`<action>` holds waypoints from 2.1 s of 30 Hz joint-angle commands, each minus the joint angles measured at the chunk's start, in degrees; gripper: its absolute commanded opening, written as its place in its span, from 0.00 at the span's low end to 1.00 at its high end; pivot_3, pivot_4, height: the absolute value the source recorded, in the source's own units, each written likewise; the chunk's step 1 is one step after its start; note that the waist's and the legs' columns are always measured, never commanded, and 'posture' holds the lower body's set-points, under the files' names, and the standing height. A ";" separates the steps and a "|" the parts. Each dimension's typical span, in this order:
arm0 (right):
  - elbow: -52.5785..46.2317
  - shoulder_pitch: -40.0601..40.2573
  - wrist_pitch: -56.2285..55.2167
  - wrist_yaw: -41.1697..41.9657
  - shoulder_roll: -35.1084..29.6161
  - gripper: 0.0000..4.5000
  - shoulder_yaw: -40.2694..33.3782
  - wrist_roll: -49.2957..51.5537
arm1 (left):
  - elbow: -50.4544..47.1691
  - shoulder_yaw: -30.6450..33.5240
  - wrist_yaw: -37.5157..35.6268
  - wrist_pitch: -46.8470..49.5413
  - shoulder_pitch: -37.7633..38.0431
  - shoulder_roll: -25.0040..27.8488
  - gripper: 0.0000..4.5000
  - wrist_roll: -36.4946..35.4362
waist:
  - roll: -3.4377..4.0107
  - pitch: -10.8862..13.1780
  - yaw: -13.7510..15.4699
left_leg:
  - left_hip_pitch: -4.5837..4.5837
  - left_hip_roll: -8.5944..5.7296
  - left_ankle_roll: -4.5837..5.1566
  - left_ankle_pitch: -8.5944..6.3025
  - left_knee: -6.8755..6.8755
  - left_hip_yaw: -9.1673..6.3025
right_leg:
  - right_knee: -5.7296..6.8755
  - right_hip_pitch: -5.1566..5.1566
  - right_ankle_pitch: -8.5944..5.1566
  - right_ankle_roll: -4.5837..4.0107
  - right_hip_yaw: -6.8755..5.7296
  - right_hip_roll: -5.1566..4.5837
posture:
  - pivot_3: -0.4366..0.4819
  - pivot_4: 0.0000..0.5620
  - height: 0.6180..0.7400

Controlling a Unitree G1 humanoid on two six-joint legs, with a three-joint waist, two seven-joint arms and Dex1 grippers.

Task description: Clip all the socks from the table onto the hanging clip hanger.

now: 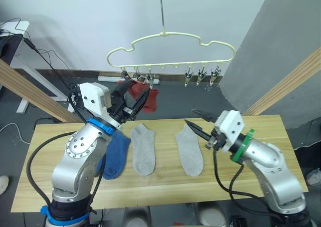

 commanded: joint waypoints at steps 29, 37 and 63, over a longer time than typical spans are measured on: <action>-8.47 -1.30 11.77 -0.14 -8.14 0.39 -8.01 19.18 | 14.49 -5.98 4.90 -16.00 -7.37 -12.32 0.50 17.09 | 0.00 0.00 -0.31 | -0.07 -0.04 0.15 -0.07 0.71 -0.08 | 0.03 0.25 0.15 0.21 0.00 0.05 | 0.23 0.57 1.00; -8.37 -2.06 12.02 -1.01 -8.84 0.39 -7.92 20.11 | 15.81 -6.71 5.82 -16.77 -8.53 -14.44 0.50 18.97 | -0.01 0.00 -0.31 | -0.04 -0.05 0.15 -0.07 0.78 -0.10 | -0.03 0.33 0.23 0.29 0.02 0.07 | 0.22 0.56 1.00; -8.09 -2.87 12.46 -2.50 -8.98 0.39 -7.33 20.95 | 18.97 -7.72 8.52 -16.90 -11.41 -17.12 0.50 22.03 | -0.01 -0.01 -0.36 | -0.05 -0.06 0.15 -0.07 0.78 -0.09 | -0.04 0.33 0.24 0.28 0.03 0.06 | 0.21 0.55 1.00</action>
